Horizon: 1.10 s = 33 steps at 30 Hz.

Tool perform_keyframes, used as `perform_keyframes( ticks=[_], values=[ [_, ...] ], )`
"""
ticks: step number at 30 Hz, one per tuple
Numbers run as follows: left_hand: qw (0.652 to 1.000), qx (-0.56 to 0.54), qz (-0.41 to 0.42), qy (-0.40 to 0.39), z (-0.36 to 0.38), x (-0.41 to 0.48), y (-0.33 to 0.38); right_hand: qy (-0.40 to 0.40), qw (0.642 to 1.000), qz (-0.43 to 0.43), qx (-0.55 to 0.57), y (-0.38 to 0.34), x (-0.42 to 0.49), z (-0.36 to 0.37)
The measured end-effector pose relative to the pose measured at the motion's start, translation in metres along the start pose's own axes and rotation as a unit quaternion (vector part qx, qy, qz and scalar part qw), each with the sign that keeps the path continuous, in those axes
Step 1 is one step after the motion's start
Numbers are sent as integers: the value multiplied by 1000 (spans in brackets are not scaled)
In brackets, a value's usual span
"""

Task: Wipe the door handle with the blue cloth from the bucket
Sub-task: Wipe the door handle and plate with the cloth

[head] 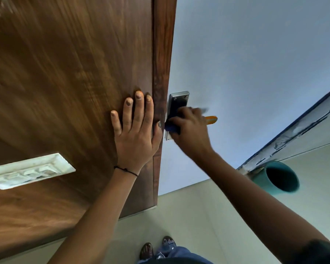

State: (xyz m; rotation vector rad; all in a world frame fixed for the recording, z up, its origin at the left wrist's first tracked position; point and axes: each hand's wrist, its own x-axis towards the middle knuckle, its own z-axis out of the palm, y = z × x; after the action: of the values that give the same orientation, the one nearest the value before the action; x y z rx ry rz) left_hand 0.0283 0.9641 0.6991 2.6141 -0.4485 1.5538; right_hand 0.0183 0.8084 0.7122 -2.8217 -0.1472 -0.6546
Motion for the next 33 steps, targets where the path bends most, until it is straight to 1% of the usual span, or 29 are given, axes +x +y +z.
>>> perform_keyframes(
  ticks=[1, 2, 3, 4, 6, 9, 10, 11, 12, 13, 15, 17, 19, 20, 21, 24, 25, 26, 27, 29, 31, 33],
  values=[
    [1000, 1, 1, 2, 0, 0, 0, -8, 998, -45, -36, -4, -4, 4],
    [1000, 3, 4, 3, 0, 0, -1, -3, 997, -69, -46, -2, -5, 6],
    [1000, 3, 6, 3, 0, -1, -1, 0, 998, -57, -19, 4, -4, 4],
    [1000, 4, 6, 3, 0, -1, -2, 10, 999, -16, 38, 12, -1, 1],
    [1000, 8, 3, 2, 1, -1, -1, 25, 985, 91, 146, 33, 3, -4],
    [1000, 11, 3, -5, -1, 1, 0, 66, 955, 220, 186, 69, 4, -7],
    [1000, 14, 3, -6, 0, 0, 0, 70, 949, 240, 191, 77, 2, -7],
    [1000, 18, 3, -7, 0, 1, 0, 65, 951, 245, 176, 78, 0, -7],
    [1000, 20, 2, -7, 0, 1, 1, 59, 958, 237, 154, 72, -2, -7],
    [1000, 19, -1, -7, 1, 1, 1, 59, 967, 210, 130, 62, -3, -6],
    [1000, 14, -8, -7, 2, 1, 3, 75, 983, 132, 101, 28, -5, -3],
    [1000, 8, -8, -11, 2, 1, 3, 66, 991, 76, 84, 2, -9, 3],
    [1000, 7, -6, -13, 1, 0, 2, 48, 996, 40, 64, 0, -14, 7],
    [1000, 7, -5, -15, 1, 0, 2, 51, 995, 41, 69, 10, -16, 8],
    [1000, 10, -4, -17, 2, 0, 2, 60, 992, 66, 91, 23, -17, 7],
    [1000, 17, -6, -25, 1, 1, 3, 87, 968, 199, 129, 62, -15, -1],
    [999, 18, -8, -26, 1, 0, 4, 92, 960, 229, 130, 68, -14, -1],
    [999, 18, -10, -26, 0, 0, 5, 99, 959, 235, 125, 65, -13, 0],
    [999, 16, -12, -25, 1, 0, 6, 107, 962, 223, 119, 56, -14, 2],
    [999, 13, -18, -23, 1, 0, 6, 111, 973, 169, 109, 23, -17, 9],
    [1000, 13, -18, -21, 2, 0, 7, 92, 983, 115, 112, -6, -22, 17],
    [999, 21, -16, -18, 3, 1, 7, 98, 982, 103, 123, -8, -26, 19]
  ],
)
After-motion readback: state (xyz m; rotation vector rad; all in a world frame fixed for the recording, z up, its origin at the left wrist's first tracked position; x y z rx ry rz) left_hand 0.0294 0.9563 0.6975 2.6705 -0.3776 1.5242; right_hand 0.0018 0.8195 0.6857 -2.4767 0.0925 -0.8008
